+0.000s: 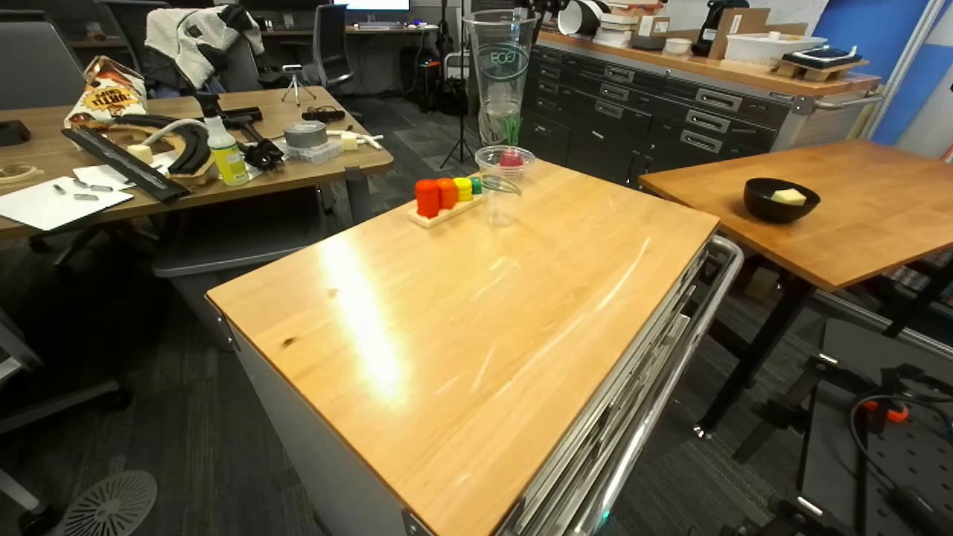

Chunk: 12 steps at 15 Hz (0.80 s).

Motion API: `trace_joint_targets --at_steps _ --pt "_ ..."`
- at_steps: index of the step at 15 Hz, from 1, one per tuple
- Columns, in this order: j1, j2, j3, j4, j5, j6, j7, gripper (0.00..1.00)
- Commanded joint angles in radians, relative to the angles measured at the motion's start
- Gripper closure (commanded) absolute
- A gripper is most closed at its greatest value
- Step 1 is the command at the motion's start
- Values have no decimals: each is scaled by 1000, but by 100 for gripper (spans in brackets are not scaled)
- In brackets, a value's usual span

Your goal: Stack the three cups on the table

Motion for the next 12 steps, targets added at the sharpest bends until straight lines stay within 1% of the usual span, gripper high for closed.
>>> trace_joint_targets --at_steps 1,7,12 --pt "12 53 -17 43 -38 -16 34 99" --pt "-4 114 -14 53 -7 -5 26 99" --pt "-12 122 -13 35 13 21 28 99"
